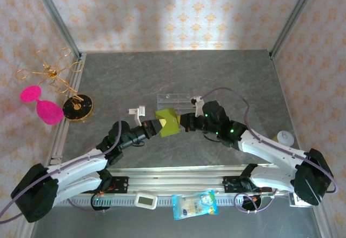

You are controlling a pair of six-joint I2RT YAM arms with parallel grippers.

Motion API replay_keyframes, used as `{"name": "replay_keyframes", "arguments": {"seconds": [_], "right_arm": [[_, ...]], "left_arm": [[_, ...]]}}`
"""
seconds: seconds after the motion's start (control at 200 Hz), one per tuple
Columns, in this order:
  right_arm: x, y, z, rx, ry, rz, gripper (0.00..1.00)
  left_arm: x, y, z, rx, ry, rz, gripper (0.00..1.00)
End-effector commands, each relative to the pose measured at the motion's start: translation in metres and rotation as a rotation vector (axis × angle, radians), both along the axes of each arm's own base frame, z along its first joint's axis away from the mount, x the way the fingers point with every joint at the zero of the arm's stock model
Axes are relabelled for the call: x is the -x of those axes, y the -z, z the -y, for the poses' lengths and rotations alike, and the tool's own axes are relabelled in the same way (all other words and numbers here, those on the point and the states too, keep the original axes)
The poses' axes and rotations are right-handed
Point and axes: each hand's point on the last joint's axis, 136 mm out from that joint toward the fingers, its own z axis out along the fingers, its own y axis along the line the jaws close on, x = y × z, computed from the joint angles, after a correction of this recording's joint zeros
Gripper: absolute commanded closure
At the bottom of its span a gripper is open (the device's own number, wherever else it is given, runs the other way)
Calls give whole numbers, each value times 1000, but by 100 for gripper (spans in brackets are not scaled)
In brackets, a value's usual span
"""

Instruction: Take the credit cards out of the card holder

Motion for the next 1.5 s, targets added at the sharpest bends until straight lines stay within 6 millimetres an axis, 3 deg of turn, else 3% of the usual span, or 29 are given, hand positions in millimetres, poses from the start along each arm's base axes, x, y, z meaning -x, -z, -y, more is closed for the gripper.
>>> {"name": "replay_keyframes", "arguments": {"seconds": [0.0, 0.235, 0.385, 0.491, 0.676, 0.766, 0.936, 1.076, 1.241, 1.492], "right_arm": [[12, 19, 8, 20, 32, -46, 100], [30, 63, 17, 87, 55, -113, 100], [33, 77, 21, 117, 68, -135, 100], [33, 82, 22, 138, 77, -141, 100], [30, 80, 20, 154, 83, -138, 100], [29, 69, 11, 144, 61, -126, 100], [30, 31, -24, 91, -15, -77, 100], [28, 30, -38, 113, -17, -80, 100], [19, 44, -12, 187, 107, -88, 100], [16, 102, 40, 298, 265, -186, 100]], "left_arm": [[10, 30, 8, -29, 47, -76, 100], [30, 111, 29, -165, 106, -309, 100], [29, 133, 31, -220, 105, -386, 67], [27, 141, 26, -260, 82, -413, 55], [23, 131, 16, -282, 28, -380, 49], [16, 111, 6, -286, -25, -310, 48], [2, 69, -22, -334, -166, -176, 41], [0, 51, -39, -356, -233, -128, 38], [1, 48, -39, -361, -221, -116, 39], [-3, 60, -25, -372, -168, -126, 51]]}}
